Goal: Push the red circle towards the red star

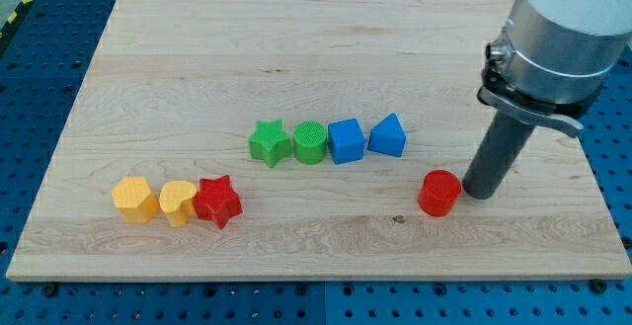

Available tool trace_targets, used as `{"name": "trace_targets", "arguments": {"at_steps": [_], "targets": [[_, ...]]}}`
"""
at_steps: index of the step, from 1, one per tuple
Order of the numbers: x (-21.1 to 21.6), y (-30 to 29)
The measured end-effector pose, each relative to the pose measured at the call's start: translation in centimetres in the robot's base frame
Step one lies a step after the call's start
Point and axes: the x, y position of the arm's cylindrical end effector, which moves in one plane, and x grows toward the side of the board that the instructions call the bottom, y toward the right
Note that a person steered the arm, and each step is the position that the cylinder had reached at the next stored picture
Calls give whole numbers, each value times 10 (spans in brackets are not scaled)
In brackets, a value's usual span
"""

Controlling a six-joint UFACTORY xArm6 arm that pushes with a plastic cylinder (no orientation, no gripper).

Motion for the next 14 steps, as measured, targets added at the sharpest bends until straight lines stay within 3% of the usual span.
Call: {"name": "trace_targets", "arguments": {"at_steps": [1,3,4,5,8,10,14], "targets": [[24,-1],[26,-6],[13,28],[-3,18],[27,-27],[9,17],[15,-61]]}}
